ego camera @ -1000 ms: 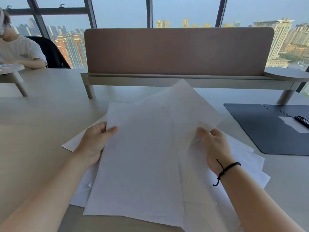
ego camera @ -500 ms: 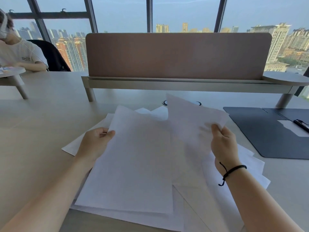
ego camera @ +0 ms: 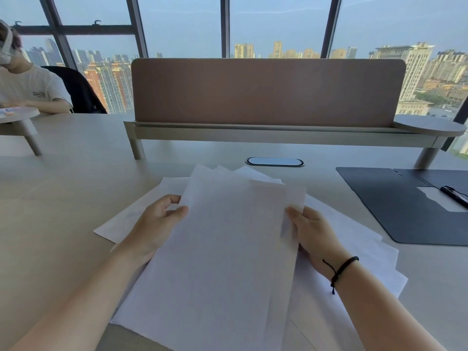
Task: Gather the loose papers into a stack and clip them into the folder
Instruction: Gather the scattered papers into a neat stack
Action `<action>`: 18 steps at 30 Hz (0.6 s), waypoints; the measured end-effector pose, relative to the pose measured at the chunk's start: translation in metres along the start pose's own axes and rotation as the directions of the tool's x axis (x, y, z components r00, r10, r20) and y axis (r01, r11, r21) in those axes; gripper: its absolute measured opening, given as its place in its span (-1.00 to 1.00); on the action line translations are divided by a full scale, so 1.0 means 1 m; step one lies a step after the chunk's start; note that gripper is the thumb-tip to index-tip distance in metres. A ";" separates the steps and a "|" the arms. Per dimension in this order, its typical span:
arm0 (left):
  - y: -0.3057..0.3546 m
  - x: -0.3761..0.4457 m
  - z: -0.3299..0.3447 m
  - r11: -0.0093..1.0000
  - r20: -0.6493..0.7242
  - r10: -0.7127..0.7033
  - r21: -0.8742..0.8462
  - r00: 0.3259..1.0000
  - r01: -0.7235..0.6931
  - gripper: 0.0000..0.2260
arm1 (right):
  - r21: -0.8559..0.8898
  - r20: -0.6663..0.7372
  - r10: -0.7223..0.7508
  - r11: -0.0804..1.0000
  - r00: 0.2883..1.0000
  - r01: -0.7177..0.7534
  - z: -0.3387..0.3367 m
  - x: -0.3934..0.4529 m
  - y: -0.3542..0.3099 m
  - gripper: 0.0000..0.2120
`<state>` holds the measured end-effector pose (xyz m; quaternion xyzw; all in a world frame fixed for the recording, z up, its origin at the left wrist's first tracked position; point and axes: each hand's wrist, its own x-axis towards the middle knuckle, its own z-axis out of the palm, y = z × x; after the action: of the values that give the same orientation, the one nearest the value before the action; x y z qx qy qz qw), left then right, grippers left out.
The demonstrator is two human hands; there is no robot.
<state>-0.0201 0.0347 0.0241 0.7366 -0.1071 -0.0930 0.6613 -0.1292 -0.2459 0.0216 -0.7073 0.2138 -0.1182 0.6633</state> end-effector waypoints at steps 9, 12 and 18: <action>0.003 -0.008 0.006 0.999 0.146 0.041 0.007 0.988 -0.043 -0.81 | -0.262 0.063 -0.344 0.900 0.937 0.348 0.001 0.001 0.003 -0.76; 0.006 -0.008 0.002 0.999 0.156 0.031 -0.043 0.987 -0.025 -0.84 | -0.635 0.136 -0.514 0.611 0.847 0.473 -0.015 0.005 0.004 -0.76; 0.005 -0.006 -0.003 0.982 0.066 0.075 0.166 0.995 -0.085 -0.69 | -0.598 0.172 -0.341 0.709 0.924 0.373 -0.018 -0.004 -0.005 -0.47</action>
<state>-0.0251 0.0390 0.0296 0.7820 -0.1638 -0.0790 0.5961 -0.1408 -0.2601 0.0285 -0.9160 0.0835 -0.1499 0.3626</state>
